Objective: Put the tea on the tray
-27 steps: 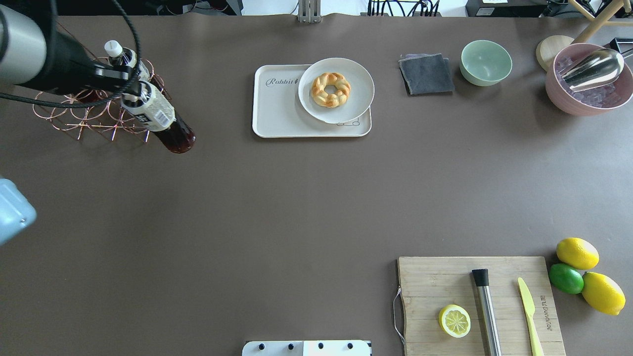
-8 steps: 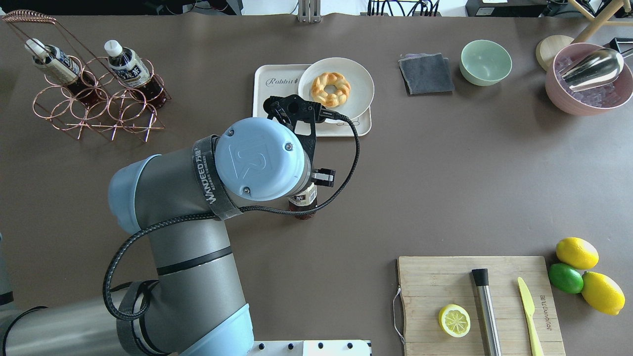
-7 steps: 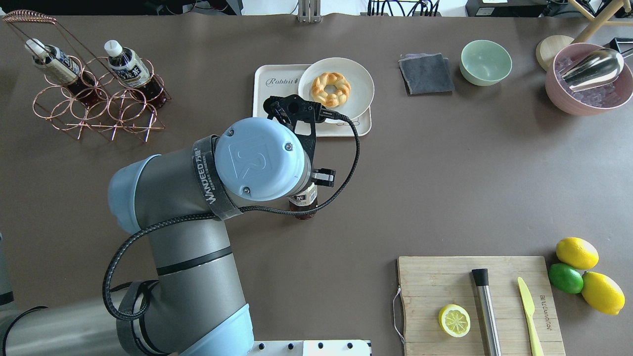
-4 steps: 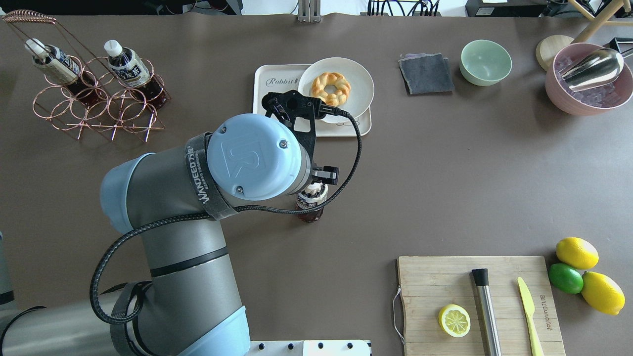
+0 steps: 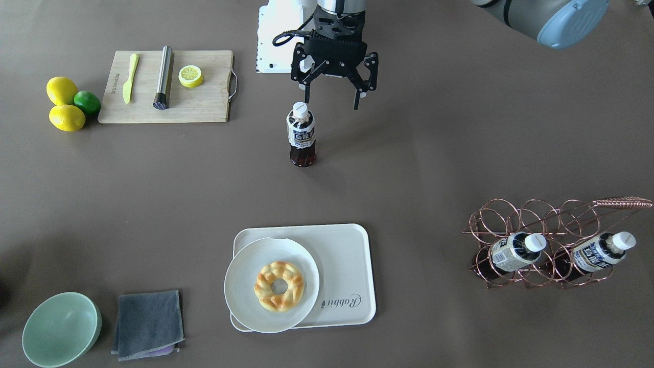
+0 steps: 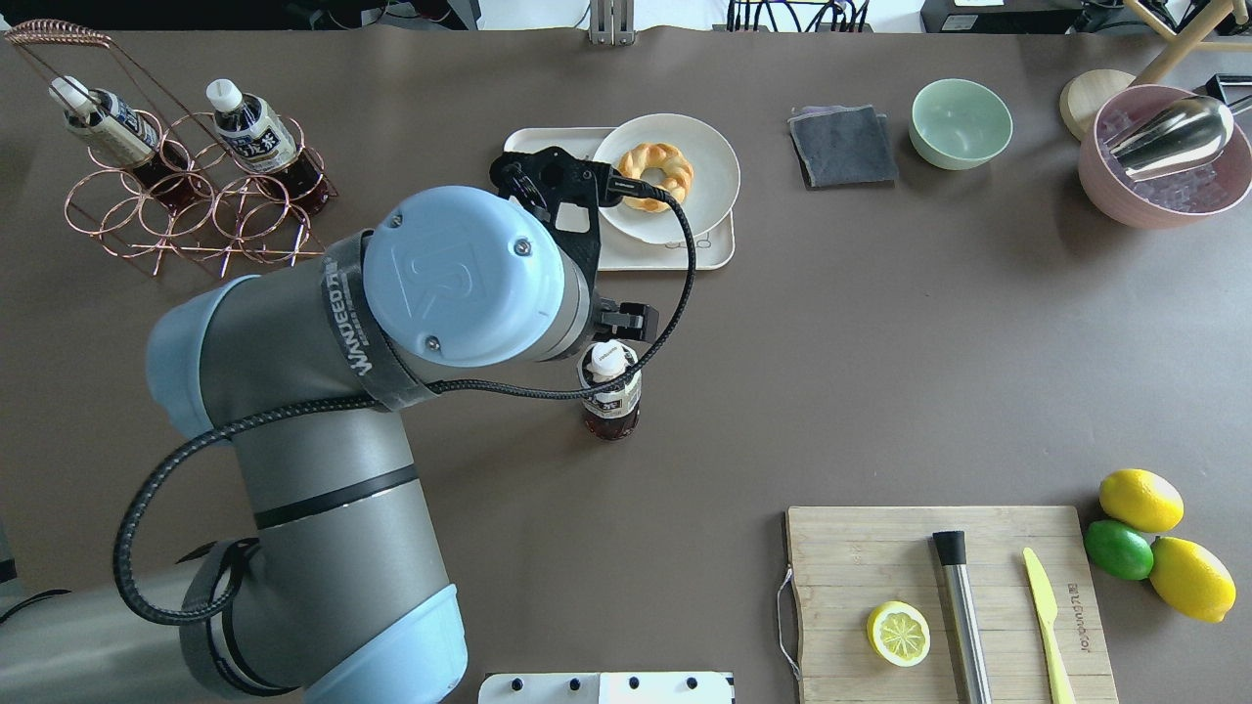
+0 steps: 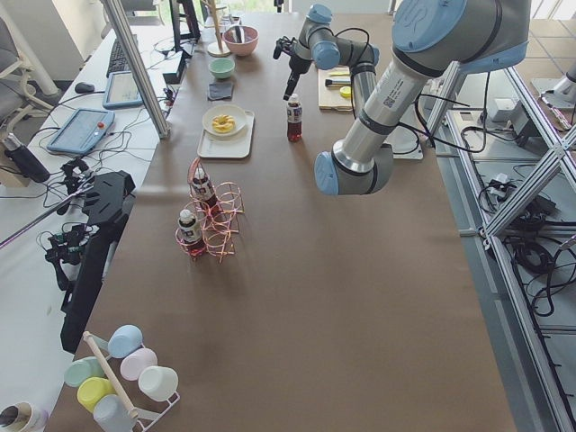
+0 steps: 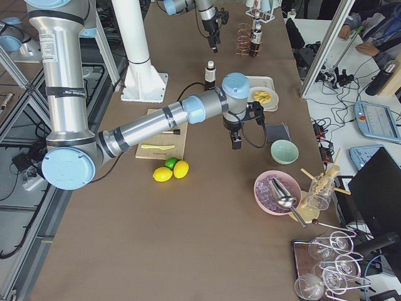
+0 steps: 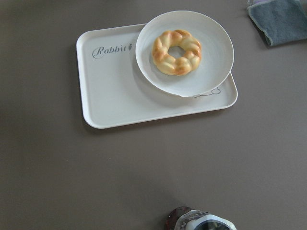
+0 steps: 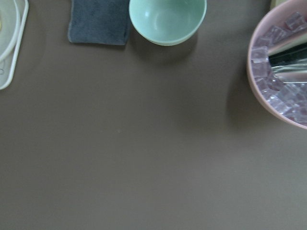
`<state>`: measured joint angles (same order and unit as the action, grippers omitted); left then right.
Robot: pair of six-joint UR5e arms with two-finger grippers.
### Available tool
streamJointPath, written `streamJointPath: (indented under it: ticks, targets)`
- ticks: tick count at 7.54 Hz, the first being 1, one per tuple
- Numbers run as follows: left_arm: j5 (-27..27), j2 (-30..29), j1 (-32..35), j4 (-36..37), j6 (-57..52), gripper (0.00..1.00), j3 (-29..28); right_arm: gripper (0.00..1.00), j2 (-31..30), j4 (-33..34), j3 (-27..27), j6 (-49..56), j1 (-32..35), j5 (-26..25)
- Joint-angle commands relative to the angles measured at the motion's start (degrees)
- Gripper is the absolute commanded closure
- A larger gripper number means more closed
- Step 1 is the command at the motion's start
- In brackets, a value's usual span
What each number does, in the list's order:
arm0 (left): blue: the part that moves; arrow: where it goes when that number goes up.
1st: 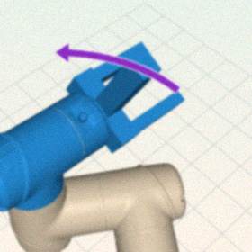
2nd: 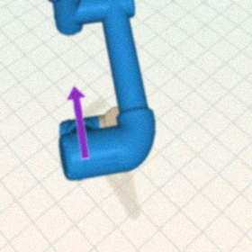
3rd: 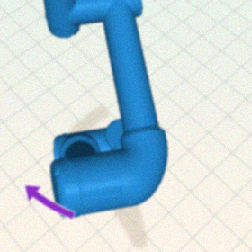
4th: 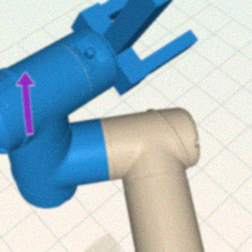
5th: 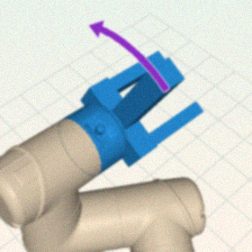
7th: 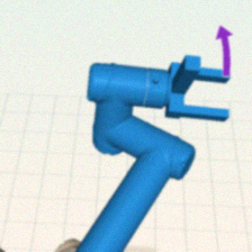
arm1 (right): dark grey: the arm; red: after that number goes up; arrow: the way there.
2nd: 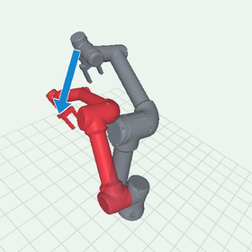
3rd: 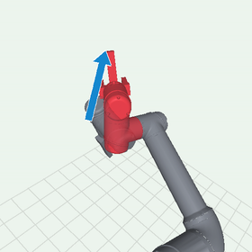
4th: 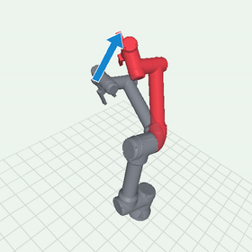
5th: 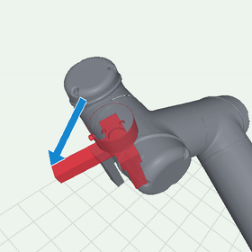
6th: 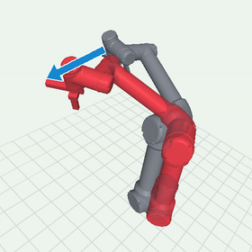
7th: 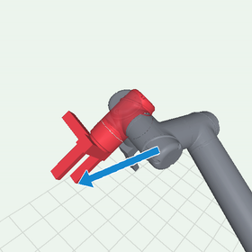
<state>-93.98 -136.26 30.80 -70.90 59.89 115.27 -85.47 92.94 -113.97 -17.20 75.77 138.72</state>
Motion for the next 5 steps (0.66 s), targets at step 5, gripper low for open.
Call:
streamJointPath:
  ticks: [5]
  targets:
    - [-24.3, 21.5, 30.9, 1.6, -39.8, 0.03, 8.7, 0.11, 31.4, 6.6, -4.7, -37.8, -38.6, -25.1]
